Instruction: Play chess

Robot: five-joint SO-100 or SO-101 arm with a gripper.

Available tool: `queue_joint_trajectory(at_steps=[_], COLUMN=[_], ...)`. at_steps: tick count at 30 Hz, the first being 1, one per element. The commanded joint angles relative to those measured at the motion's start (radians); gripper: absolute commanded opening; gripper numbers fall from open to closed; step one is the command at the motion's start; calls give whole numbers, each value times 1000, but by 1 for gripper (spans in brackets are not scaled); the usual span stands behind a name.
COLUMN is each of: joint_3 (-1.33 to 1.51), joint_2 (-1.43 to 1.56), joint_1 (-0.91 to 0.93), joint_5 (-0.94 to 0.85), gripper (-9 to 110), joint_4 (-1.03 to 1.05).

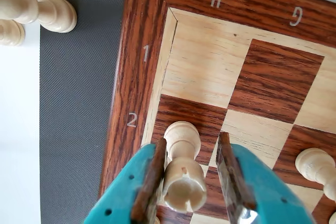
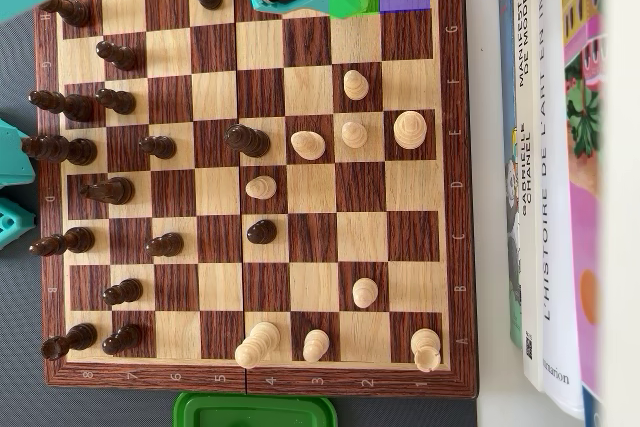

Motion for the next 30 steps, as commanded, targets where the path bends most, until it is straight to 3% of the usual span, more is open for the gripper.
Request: queue_joint_trajectory(at_steps=[1, 30], joint_3=[-8, 330], joint_2=[38, 676], joint_1=[5, 63], joint_5=[3, -2], gripper=[15, 15], joint_4=[-2, 0])
